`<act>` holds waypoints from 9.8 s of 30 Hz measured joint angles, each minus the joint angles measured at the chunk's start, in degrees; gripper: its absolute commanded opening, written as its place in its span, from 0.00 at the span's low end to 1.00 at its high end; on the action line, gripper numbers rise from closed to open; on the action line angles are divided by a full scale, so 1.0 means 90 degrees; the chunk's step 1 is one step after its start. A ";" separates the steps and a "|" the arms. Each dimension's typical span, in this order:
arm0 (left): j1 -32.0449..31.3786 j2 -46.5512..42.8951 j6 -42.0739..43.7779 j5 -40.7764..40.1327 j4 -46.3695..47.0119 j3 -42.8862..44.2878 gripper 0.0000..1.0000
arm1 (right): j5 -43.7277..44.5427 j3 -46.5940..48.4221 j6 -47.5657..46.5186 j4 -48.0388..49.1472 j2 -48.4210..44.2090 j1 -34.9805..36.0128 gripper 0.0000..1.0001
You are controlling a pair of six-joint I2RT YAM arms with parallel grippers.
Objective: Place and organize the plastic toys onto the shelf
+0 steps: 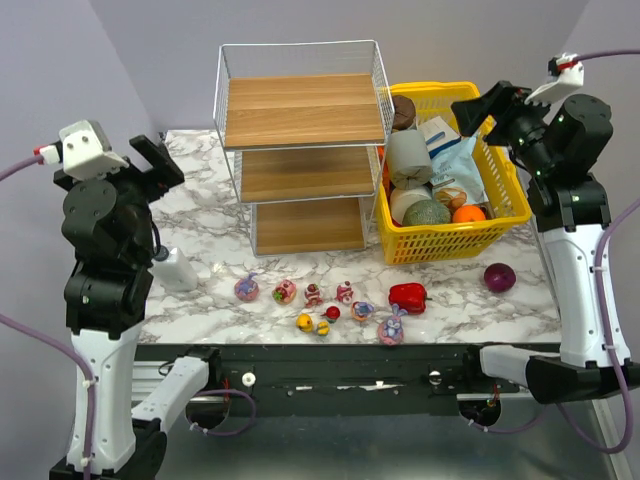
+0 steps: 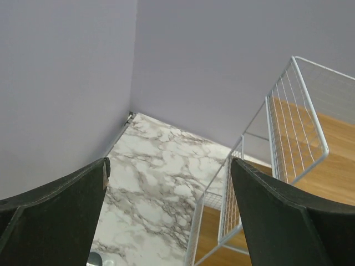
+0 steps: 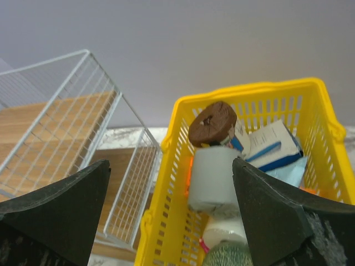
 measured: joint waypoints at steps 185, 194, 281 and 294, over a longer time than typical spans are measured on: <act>-0.4826 0.5061 0.0005 0.0588 0.4789 -0.3429 0.04 | 0.2217 -0.3575 0.1195 -0.2531 -0.3563 0.2798 0.90; -0.4806 0.5144 0.0168 0.0651 0.4850 -0.3359 0.32 | 0.2217 -0.3575 0.1219 -0.2533 -0.3563 0.2798 0.90; -0.6924 0.2254 -0.9993 0.1897 -0.0238 -0.3490 0.60 | 0.2623 -0.3582 0.2480 -0.3895 -0.3410 0.2798 0.94; -0.7390 0.2652 -1.0880 0.0758 0.0053 -0.3626 0.49 | 0.2650 -0.3674 0.2297 -0.3997 -0.3818 0.2798 0.94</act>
